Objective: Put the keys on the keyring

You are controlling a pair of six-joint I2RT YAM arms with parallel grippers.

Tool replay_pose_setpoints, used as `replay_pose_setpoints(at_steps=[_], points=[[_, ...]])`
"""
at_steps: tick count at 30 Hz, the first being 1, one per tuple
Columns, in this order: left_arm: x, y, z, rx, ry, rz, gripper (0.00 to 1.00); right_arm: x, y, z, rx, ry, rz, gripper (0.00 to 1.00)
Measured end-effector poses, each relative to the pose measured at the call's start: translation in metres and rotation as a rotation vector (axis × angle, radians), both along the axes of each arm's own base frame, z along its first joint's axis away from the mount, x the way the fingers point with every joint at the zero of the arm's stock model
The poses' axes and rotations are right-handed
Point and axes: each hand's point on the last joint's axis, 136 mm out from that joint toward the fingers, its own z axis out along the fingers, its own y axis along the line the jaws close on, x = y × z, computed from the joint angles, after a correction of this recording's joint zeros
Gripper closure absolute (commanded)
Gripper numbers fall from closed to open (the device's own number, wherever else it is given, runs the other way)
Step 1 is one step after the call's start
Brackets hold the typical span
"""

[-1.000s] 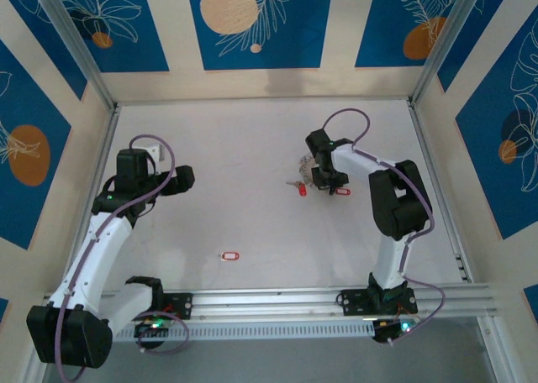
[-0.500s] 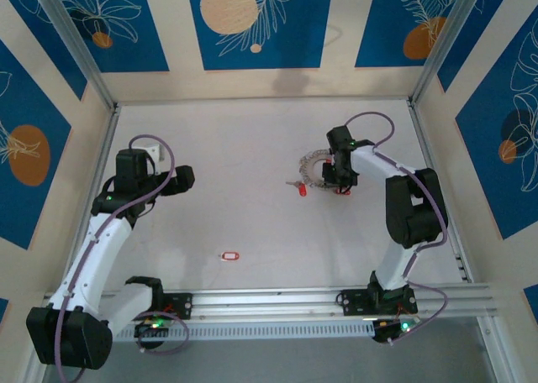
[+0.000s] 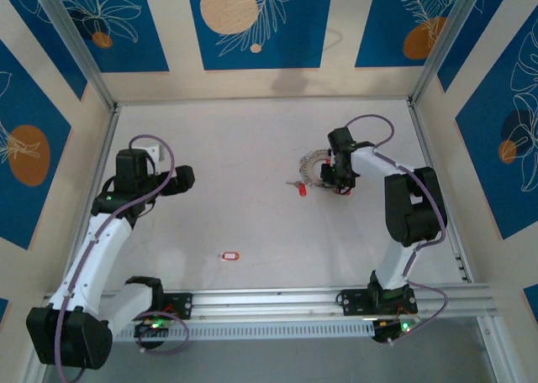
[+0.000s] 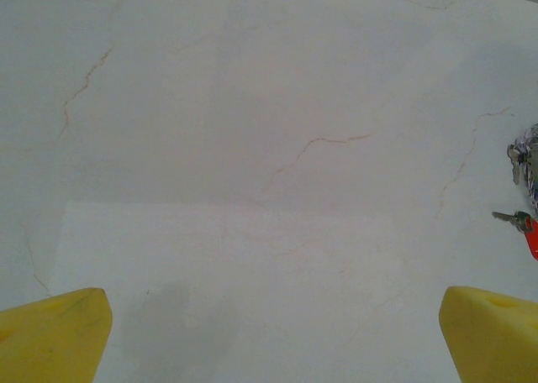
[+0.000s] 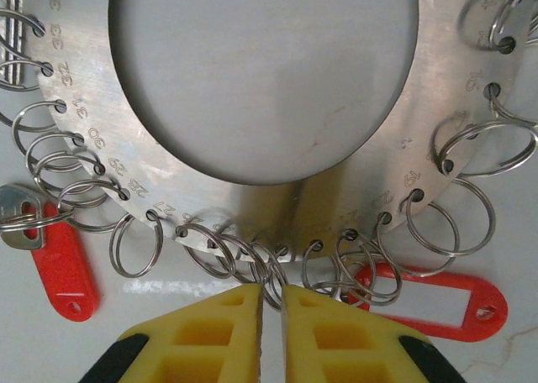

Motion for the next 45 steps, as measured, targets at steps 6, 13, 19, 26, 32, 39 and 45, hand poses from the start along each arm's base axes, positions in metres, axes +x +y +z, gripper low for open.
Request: replay_pose_setpoints(at_steps=[6,13,19,26,32,39,45], points=[[0.000,0.000,0.000,0.000,0.000,0.000,0.00,0.002,0.001,-0.001,0.004,-0.003,-0.003,0.79],[0.000,0.000,0.000,0.000,0.000,0.000,0.00,0.002,-0.001,-0.004,0.009,0.003,-0.017,0.83],[0.000,0.000,0.000,0.000,0.000,0.000,0.00,0.002,-0.002,-0.006,0.015,0.011,-0.028,0.80],[0.000,0.000,0.000,0.000,0.000,0.000,0.00,0.002,-0.003,-0.007,0.017,0.010,-0.033,0.80],[0.000,0.000,0.000,0.000,0.000,0.000,0.00,0.000,-0.007,-0.012,0.018,0.015,-0.046,0.77],[0.000,0.000,0.000,0.000,0.000,0.000,0.00,0.001,-0.005,-0.014,0.036,0.005,-0.052,0.80],[0.000,0.000,0.000,0.000,0.000,0.000,0.00,0.002,-0.002,-0.014,0.062,0.002,-0.054,0.84]])
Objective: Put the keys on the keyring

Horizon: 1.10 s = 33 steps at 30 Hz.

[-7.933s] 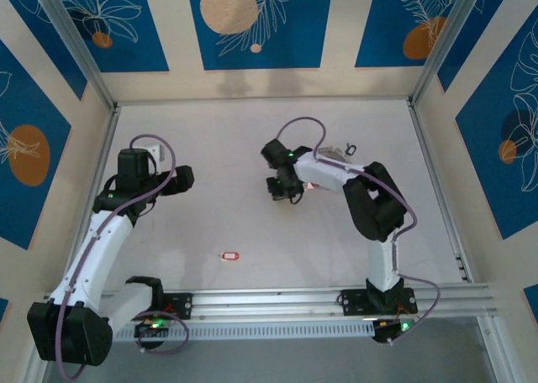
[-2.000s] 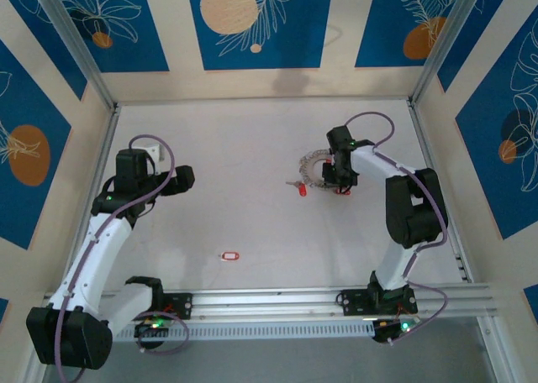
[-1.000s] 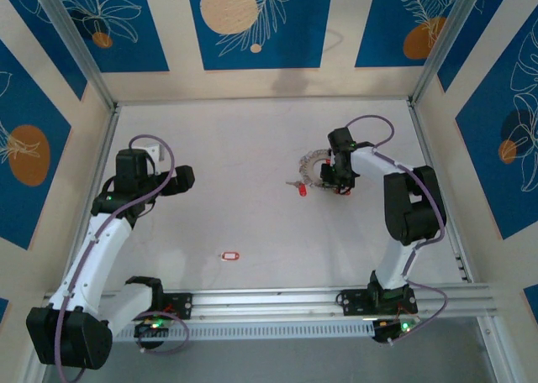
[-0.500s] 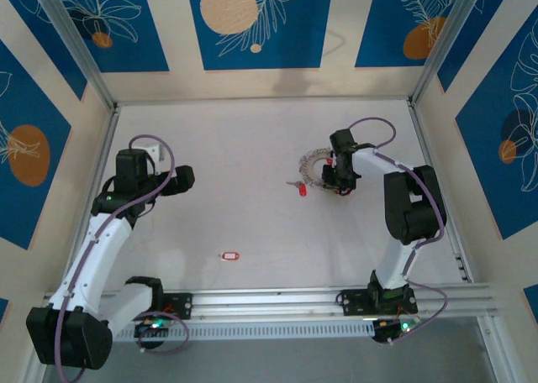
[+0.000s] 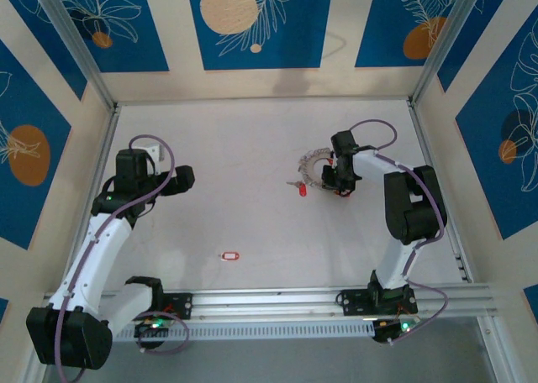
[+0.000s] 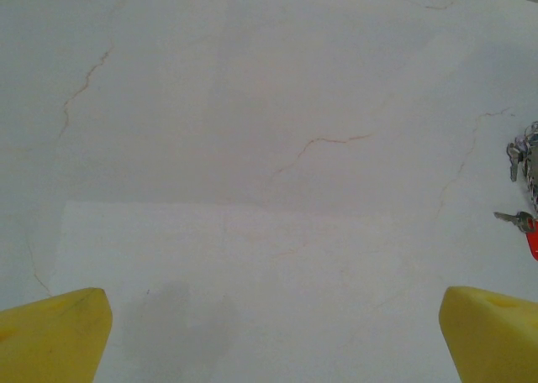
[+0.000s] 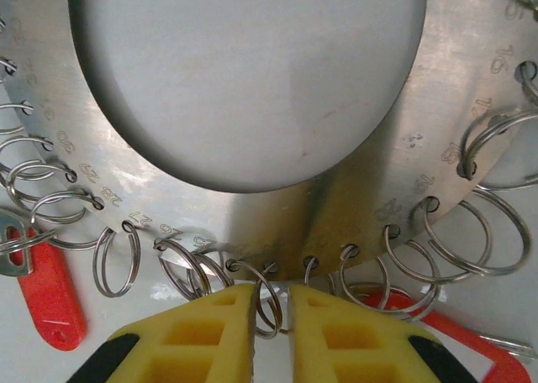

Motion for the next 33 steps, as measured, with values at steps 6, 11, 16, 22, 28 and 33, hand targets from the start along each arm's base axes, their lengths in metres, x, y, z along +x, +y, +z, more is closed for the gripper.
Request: replay_pose_setpoints(at_steps=[6,11,16,22,28,33], points=[[0.000,0.000,0.000,0.000,0.000,0.000,0.00,0.003,0.003,0.001,0.021,-0.011,-0.001,0.90],[0.000,0.000,0.000,0.000,0.000,0.000,0.00,0.004,0.007,0.004,0.049,-0.030,0.007,0.91],[0.000,0.000,0.000,0.000,0.000,0.000,0.00,0.005,0.007,0.005,0.053,-0.035,0.007,0.98],[0.000,0.000,0.000,0.000,0.000,0.000,0.00,0.004,0.007,0.006,0.052,-0.041,0.011,1.00],[0.000,-0.001,0.000,-0.003,0.000,-0.004,0.00,-0.002,0.011,0.019,0.020,-0.078,0.065,1.00],[-0.001,-0.008,0.008,-0.033,-0.030,-0.036,0.01,-0.004,0.030,0.051,-0.012,-0.198,0.176,1.00]])
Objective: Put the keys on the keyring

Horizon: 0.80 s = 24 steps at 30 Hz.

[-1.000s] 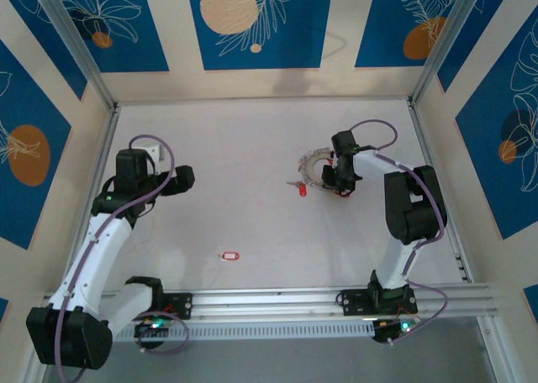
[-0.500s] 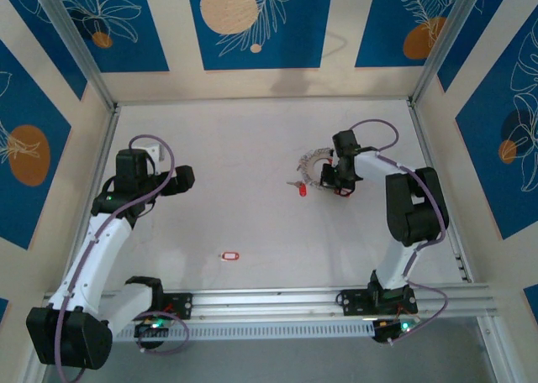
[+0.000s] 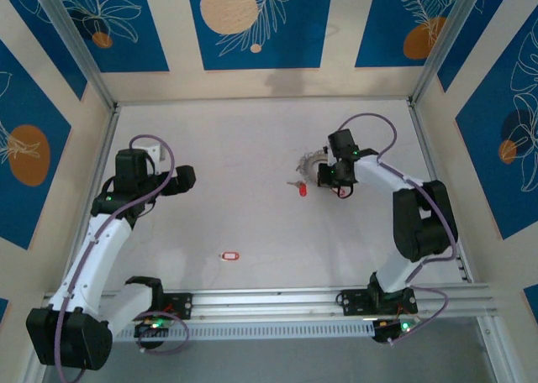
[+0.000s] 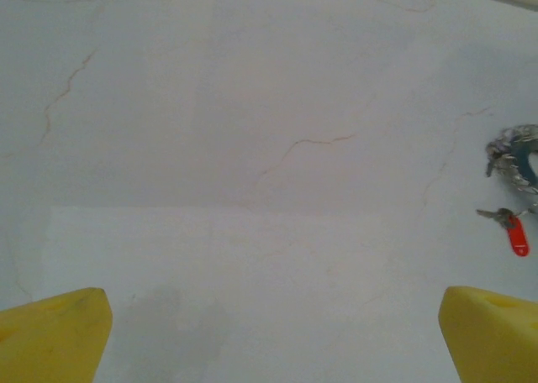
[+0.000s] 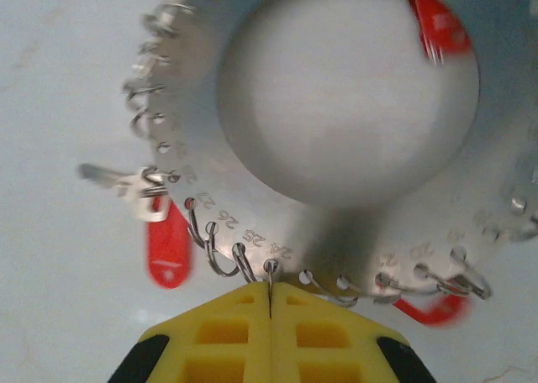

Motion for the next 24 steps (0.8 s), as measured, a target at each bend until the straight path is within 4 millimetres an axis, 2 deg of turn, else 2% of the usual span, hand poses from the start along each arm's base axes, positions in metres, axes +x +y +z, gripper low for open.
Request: replay_pose_setpoints(at_steps=[7,13,15,19,24], points=[[-0.005,-0.025,0.032,-0.098,-0.156,-0.129,0.05,-0.014,0.029,0.035,-0.020,-0.168,0.196,1.00],[-0.015,-0.065,0.047,-0.149,-0.233,-0.335,0.07,-0.030,0.046,0.068,0.042,-0.315,0.363,1.00],[-0.023,-0.081,0.051,-0.143,-0.261,-0.427,0.08,-0.038,0.053,0.080,0.080,-0.395,0.434,1.00],[-0.042,-0.110,0.056,-0.107,-0.313,-0.601,0.12,-0.054,0.064,0.091,0.139,-0.500,0.546,1.00],[-0.062,-0.139,0.076,-0.039,-0.412,-0.787,0.17,-0.065,0.082,0.108,0.225,-0.589,0.656,1.00]])
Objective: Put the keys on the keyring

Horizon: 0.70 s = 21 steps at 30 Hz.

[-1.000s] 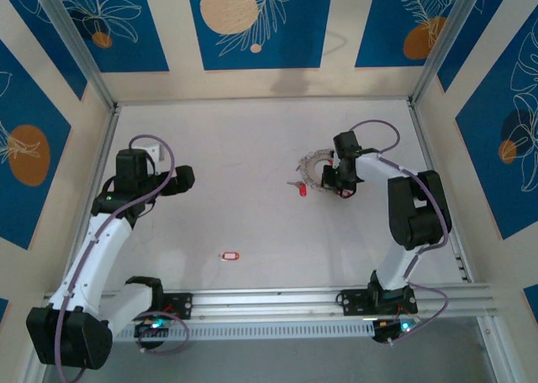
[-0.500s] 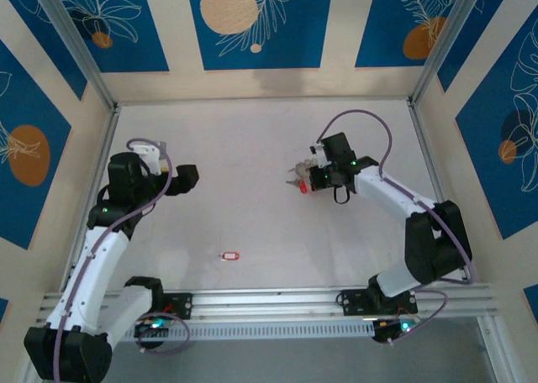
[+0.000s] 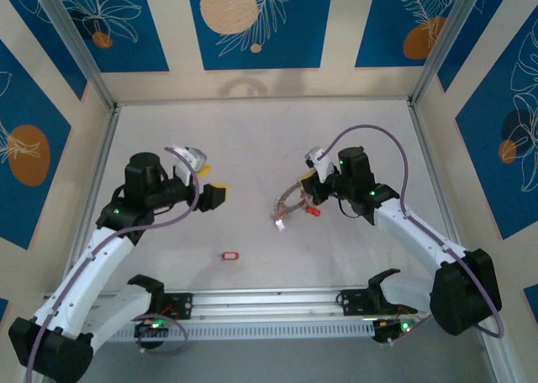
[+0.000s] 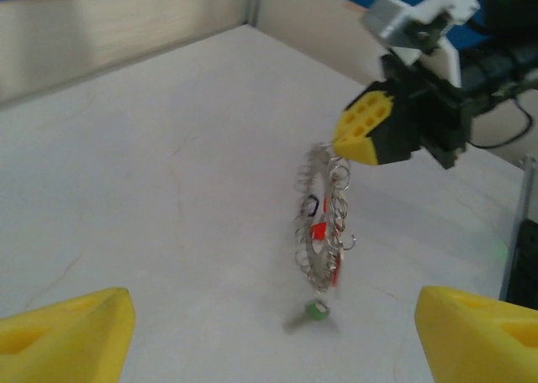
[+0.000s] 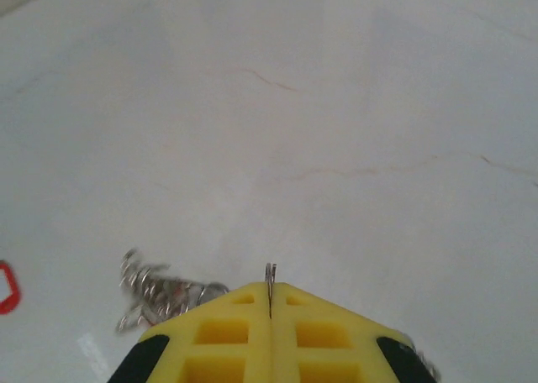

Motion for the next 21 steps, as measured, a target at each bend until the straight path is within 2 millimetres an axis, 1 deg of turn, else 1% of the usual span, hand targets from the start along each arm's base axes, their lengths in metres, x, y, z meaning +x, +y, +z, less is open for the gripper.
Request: replay_pose_setpoints(at_steps=[2,4,7,12,14,16,21], points=[[-0.004,-0.008,0.006,0.018,-0.043,-0.044,0.21,-0.006,0.009,0.010,0.039,-0.036,0.063,1.00],[-0.006,-0.015,0.006,0.036,-0.070,-0.078,0.25,-0.014,0.018,0.022,0.084,-0.080,0.129,1.00],[-0.008,-0.025,-0.003,0.075,-0.086,-0.131,0.31,-0.029,0.030,0.038,0.149,-0.139,0.225,1.00],[-0.012,-0.043,-0.022,0.142,-0.112,-0.227,0.35,-0.055,0.053,0.064,0.245,-0.225,0.392,1.00],[-0.016,-0.051,-0.028,0.163,-0.123,-0.269,0.41,-0.067,0.061,0.071,0.268,-0.248,0.456,1.00],[-0.021,-0.057,-0.030,0.176,-0.146,-0.311,0.43,-0.079,0.069,0.076,0.291,-0.265,0.522,1.00],[-0.031,-0.064,-0.022,0.169,-0.221,-0.370,0.47,-0.104,0.085,0.082,0.335,-0.276,0.654,1.00]])
